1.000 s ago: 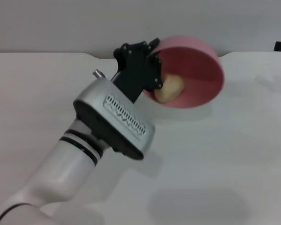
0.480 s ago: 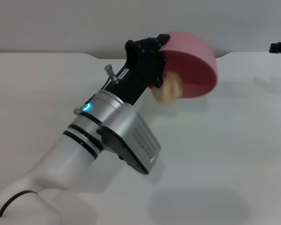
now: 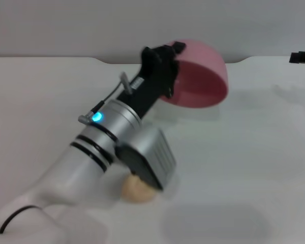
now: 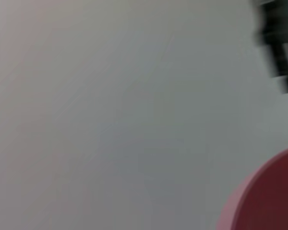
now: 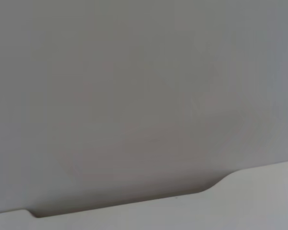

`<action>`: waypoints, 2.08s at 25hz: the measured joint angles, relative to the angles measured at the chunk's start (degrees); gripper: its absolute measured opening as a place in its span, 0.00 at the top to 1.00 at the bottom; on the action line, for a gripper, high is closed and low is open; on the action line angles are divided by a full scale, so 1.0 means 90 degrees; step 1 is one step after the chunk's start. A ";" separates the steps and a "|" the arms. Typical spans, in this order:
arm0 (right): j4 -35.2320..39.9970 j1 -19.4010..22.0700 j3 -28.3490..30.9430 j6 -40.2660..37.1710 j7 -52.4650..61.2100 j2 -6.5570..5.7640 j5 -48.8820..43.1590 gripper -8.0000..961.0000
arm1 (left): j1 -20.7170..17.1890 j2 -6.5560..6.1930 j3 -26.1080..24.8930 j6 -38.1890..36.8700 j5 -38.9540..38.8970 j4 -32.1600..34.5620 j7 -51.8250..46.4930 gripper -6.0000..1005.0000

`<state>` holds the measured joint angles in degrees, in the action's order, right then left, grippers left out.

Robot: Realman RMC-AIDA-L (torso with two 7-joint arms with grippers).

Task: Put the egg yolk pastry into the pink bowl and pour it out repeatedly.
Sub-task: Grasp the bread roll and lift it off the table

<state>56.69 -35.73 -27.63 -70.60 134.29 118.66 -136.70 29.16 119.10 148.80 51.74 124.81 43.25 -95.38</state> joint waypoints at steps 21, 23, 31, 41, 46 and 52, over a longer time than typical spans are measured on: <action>-0.0370 -0.0208 -0.1373 -0.0412 -0.1801 0.0009 0.0453 0.36 | -0.0105 -0.0116 -0.6133 -0.7990 -0.1388 0.1479 -0.3462 1.00; -0.0371 -0.0238 -0.1758 -0.0471 -0.1859 0.0018 0.0455 0.36 | -0.0030 -0.0144 -0.6802 -0.8876 -0.1358 0.1488 -0.3620 1.00; -0.0374 -0.0590 -0.3716 -0.0944 -0.1836 0.0054 0.0869 0.36 | 0.0271 -0.0308 -0.9389 -1.2414 0.0306 0.1884 -0.5380 1.00; -0.0396 -0.1220 -0.6755 -0.1075 -0.1281 0.0079 0.1439 0.35 | 0.0000 -0.0211 -0.9731 -1.4144 0.2193 0.3468 -0.6509 1.00; -0.0369 -0.1290 -0.7272 -0.1258 -0.1264 0.0095 0.1882 0.35 | 0.0062 -0.0200 -0.9733 -1.4515 0.2518 0.3542 -0.6512 1.00; -0.0350 -0.1348 -0.7697 -0.1427 -0.1257 0.0099 0.2208 0.35 | 0.0101 -0.0181 -0.9675 -1.4519 0.2580 0.3517 -0.6491 1.00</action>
<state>53.55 -47.86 -96.91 -83.44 122.98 119.55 -116.83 30.07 117.47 61.73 -78.93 148.03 74.91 -153.80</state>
